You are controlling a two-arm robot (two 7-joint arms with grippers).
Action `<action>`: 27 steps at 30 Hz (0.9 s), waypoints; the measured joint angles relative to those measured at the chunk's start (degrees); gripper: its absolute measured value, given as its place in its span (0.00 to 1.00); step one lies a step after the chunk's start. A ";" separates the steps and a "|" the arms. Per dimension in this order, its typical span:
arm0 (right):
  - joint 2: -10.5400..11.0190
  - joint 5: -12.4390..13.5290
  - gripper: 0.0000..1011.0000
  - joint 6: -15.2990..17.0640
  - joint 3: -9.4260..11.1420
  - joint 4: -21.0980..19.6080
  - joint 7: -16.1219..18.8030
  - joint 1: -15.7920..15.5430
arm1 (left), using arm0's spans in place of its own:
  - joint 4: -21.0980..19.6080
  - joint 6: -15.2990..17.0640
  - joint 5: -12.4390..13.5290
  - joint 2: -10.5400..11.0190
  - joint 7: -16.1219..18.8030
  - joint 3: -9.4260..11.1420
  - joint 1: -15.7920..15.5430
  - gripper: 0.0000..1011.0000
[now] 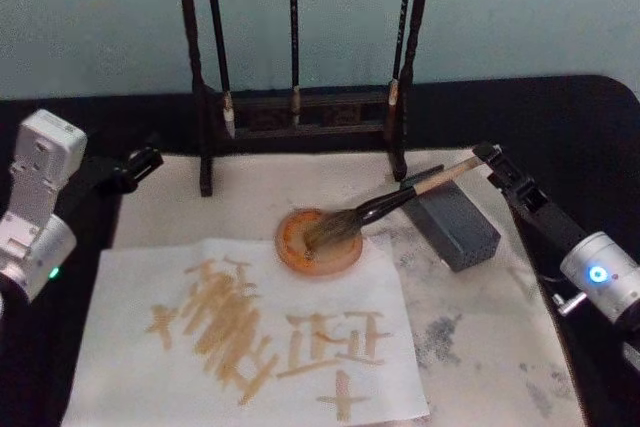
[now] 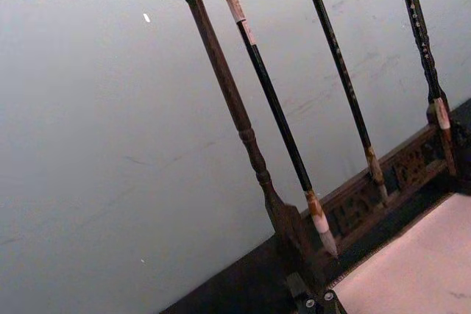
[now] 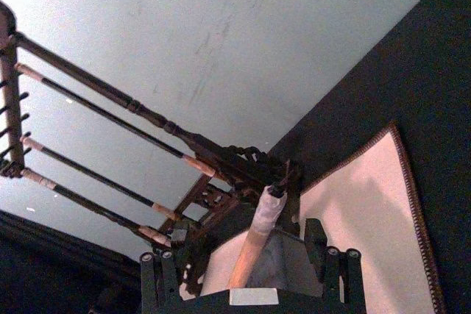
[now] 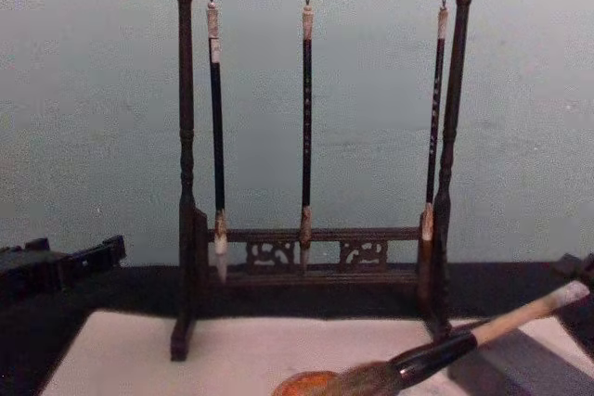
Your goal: Pick up the brush from the inkstone, write on the paper, then place the brush back to its original position.
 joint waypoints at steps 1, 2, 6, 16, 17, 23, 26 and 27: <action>-0.07 0.18 0.99 0.04 -0.09 0.35 0.01 0.23 | 0.00 0.00 0.00 0.00 0.00 0.00 0.00 0.99; -0.17 0.53 0.99 0.12 -0.26 1.00 0.05 0.64 | 0.00 0.00 0.00 0.00 0.00 0.00 0.00 0.99; -0.37 1.22 0.99 0.27 -0.61 2.28 0.22 1.46 | 0.00 0.00 0.00 0.00 0.00 0.00 0.00 0.99; -0.91 3.35 0.99 0.69 -1.67 6.14 1.08 3.93 | 0.00 0.00 0.00 0.00 0.00 0.00 0.00 0.99; -0.99 3.61 0.99 0.80 -1.88 6.59 1.21 4.21 | 0.00 0.00 0.00 0.00 0.00 0.00 0.00 0.99; -1.21 4.54 0.99 1.10 -2.91 8.27 1.83 5.37 | 0.00 0.00 0.00 0.00 0.00 0.00 0.00 0.99; -1.23 4.93 0.99 1.20 -3.38 8.72 2.01 5.75 | 0.00 0.00 0.00 0.00 0.00 0.00 0.00 0.99; -1.22 5.03 0.99 1.21 -3.48 8.75 2.02 5.78 | 0.00 0.00 0.00 0.00 0.00 0.00 0.00 0.99</action>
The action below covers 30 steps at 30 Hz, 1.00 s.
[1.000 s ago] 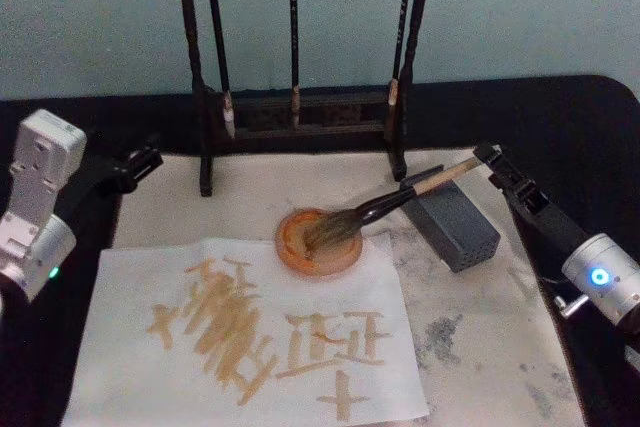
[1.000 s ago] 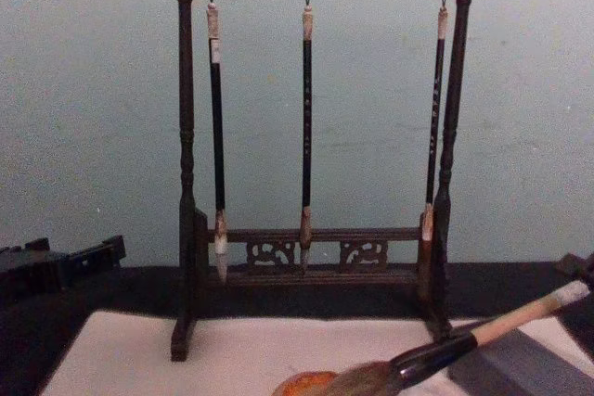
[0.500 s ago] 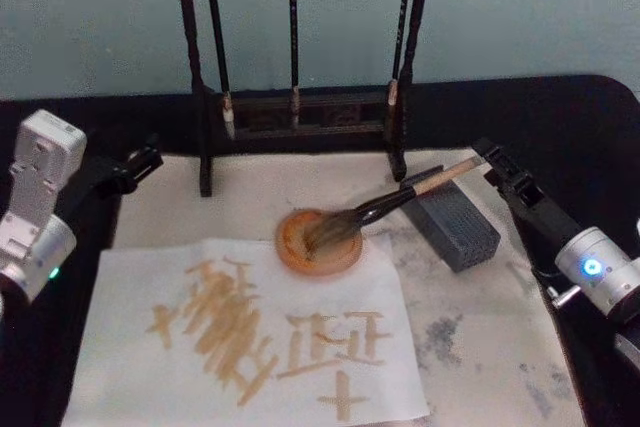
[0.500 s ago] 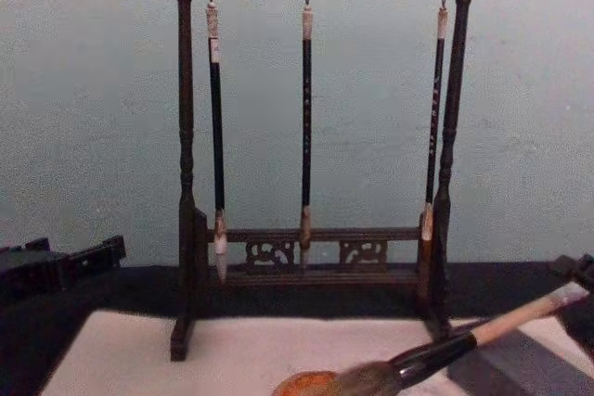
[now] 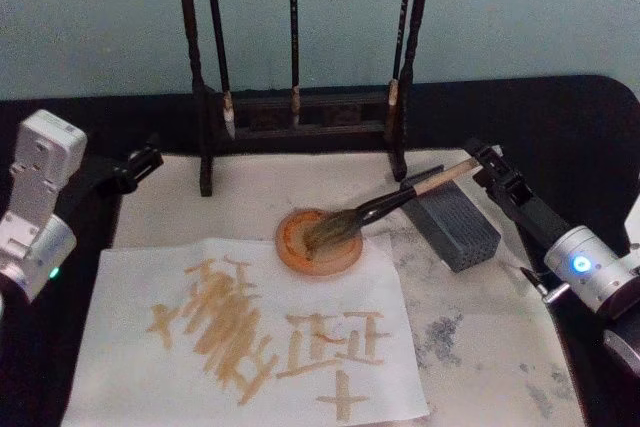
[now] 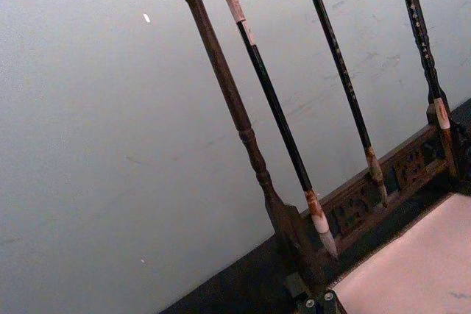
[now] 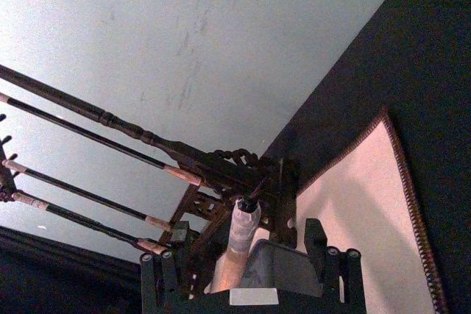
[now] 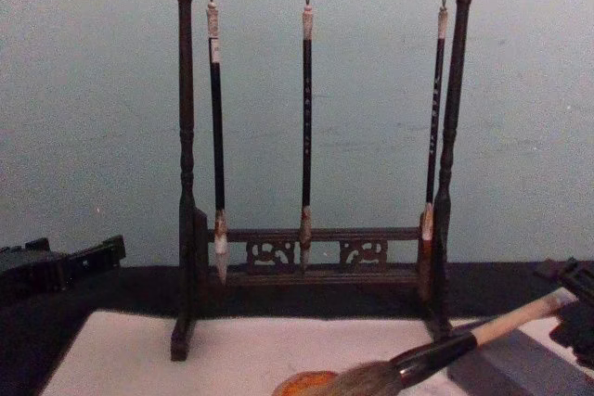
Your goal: Pick up the brush from the inkstone, write on the paper, then place the brush back to its original position.
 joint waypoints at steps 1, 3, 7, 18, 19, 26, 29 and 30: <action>0.01 0.11 0.99 0.01 -0.10 0.01 0.00 0.02 | 0.00 0.00 0.00 0.00 0.00 0.00 0.00 0.99; 0.07 0.41 0.99 0.03 -0.43 0.01 0.00 0.09 | 0.00 0.00 0.00 0.00 0.00 0.00 0.00 0.99; 0.07 0.72 0.99 0.07 -1.27 1.08 0.37 0.86 | 0.00 0.00 0.00 0.00 0.00 0.00 0.00 0.99; 0.06 0.86 0.99 0.21 -3.15 3.12 1.89 2.52 | 0.00 0.00 0.00 0.00 0.00 0.00 0.00 0.99; 0.06 0.86 0.99 0.21 -3.14 3.12 1.89 2.53 | 0.00 0.00 0.00 0.00 0.00 0.00 0.00 0.99; 0.06 0.85 0.99 0.18 -2.96 3.00 1.80 2.40 | 0.00 0.00 0.00 0.00 0.00 0.00 0.00 0.99; 0.06 0.85 0.96 0.17 -2.92 2.95 1.76 2.35 | 0.00 0.00 0.00 0.00 0.00 0.00 0.00 0.99; 0.07 0.84 0.93 0.17 -2.91 2.94 1.75 2.34 | 0.00 0.00 0.00 0.00 0.00 0.00 0.00 0.99</action>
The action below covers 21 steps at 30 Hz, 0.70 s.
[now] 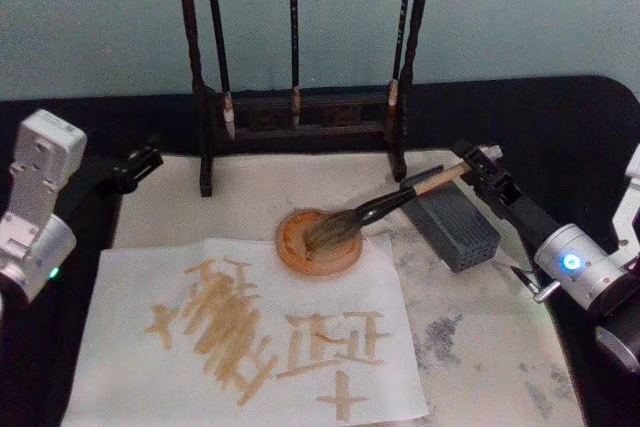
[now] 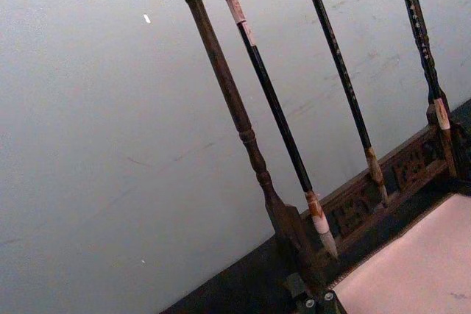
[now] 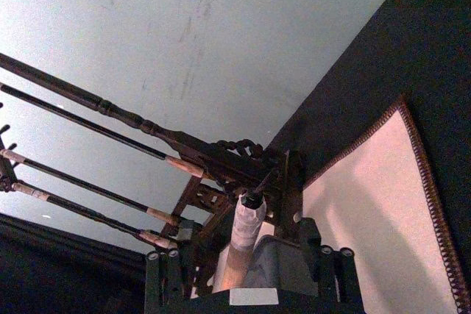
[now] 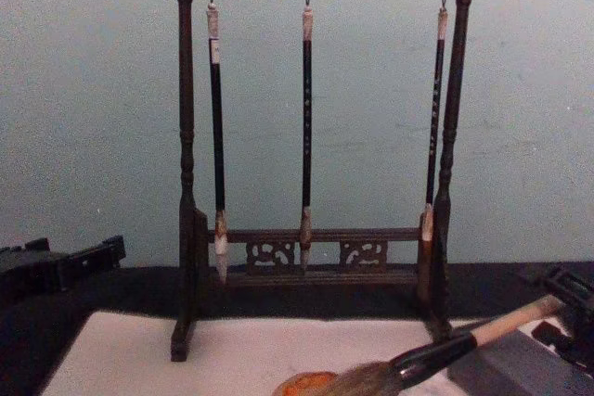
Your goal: Pick up the brush from the inkstone, write on the paper, then place the brush back to its original position.
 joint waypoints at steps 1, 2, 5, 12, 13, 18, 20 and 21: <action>0.00 0.00 0.92 0.00 0.01 -0.01 -0.01 -0.01 | 0.00 0.00 0.00 0.00 0.00 0.00 0.00 0.99; 0.00 0.00 0.89 0.00 0.03 -0.04 -0.03 -0.03 | 0.00 0.00 0.00 0.00 0.00 0.00 0.00 0.99; 0.00 0.00 0.80 -0.02 0.06 -0.06 -0.06 -0.05 | 0.00 0.00 0.00 0.00 0.00 0.00 0.00 0.99; 0.00 -0.01 0.61 -0.05 0.10 -0.10 -0.11 -0.08 | 0.00 0.00 0.00 0.00 0.00 0.00 0.00 0.99; 0.00 -0.02 0.55 -0.05 0.10 -0.10 -0.12 -0.08 | 0.00 0.00 0.00 0.00 0.00 0.00 0.00 0.99; 0.00 -0.03 0.40 -0.05 0.13 -0.13 -0.16 -0.11 | 0.00 0.00 0.00 0.00 0.00 0.00 0.00 0.99; 0.00 -0.04 0.34 -0.05 0.14 -0.15 -0.17 -0.12 | 0.00 0.00 0.00 0.00 0.00 0.00 0.00 0.99; 0.00 -0.04 0.31 -0.05 0.14 -0.15 -0.18 -0.12 | 0.00 0.00 0.00 0.00 0.00 0.00 0.00 0.99</action>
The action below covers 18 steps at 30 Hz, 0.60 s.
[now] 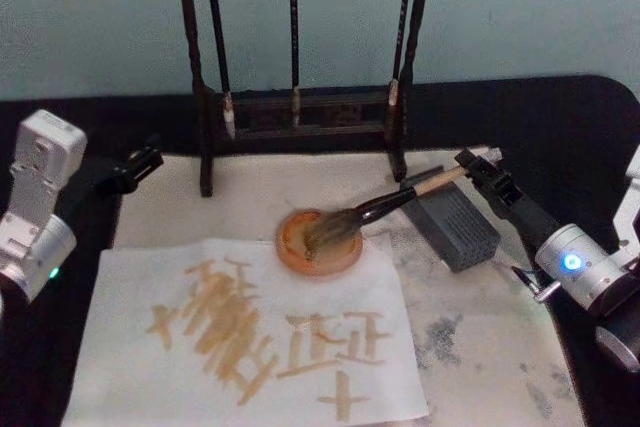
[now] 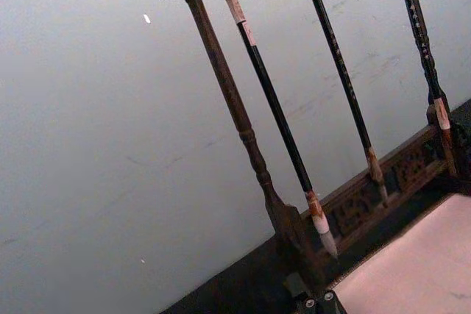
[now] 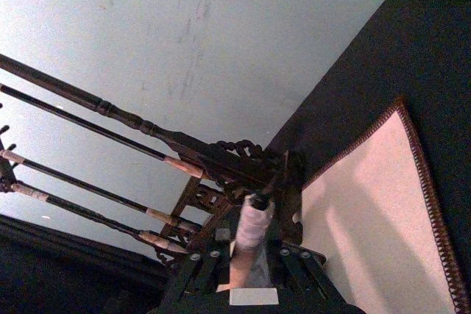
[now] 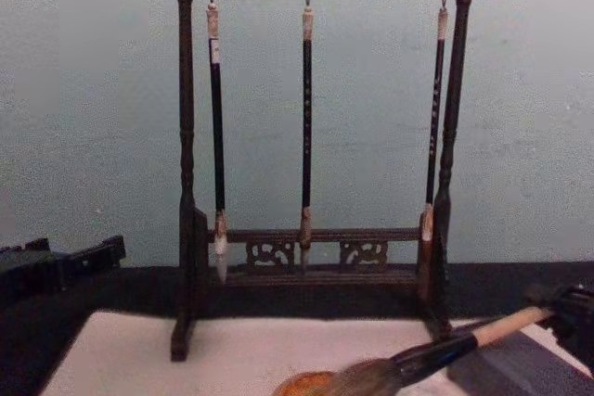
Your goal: Pick up the brush from the inkstone, write on the paper, then place the brush back to its original position.
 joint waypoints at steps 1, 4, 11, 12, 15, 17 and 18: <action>0.00 0.00 0.28 0.00 0.00 0.00 -0.01 -0.01 | 0.00 0.00 0.00 0.00 0.00 0.00 0.00 0.99; 0.00 0.00 0.20 0.00 0.02 -0.05 0.01 -0.01 | 0.00 0.00 0.00 0.00 0.00 0.00 0.00 0.99; 0.00 0.01 0.19 0.00 0.02 -0.06 0.01 -0.02 | 0.00 0.00 0.01 0.00 0.00 0.00 0.00 0.99; -0.01 0.00 0.19 0.00 0.02 -0.06 0.01 -0.01 | 0.00 0.00 0.00 0.00 0.00 0.00 0.00 0.99; -0.01 0.00 0.19 0.00 0.01 -0.06 0.01 -0.01 | 0.00 0.00 0.00 0.00 0.00 0.00 0.00 0.99; 0.00 0.00 0.19 0.00 0.01 -0.06 0.00 -0.01 | 0.00 0.00 0.00 0.00 0.00 0.00 0.00 0.99; 0.00 0.00 0.19 0.00 0.01 -0.05 0.00 -0.01 | 0.00 0.00 0.00 0.00 0.00 0.00 0.00 0.99</action>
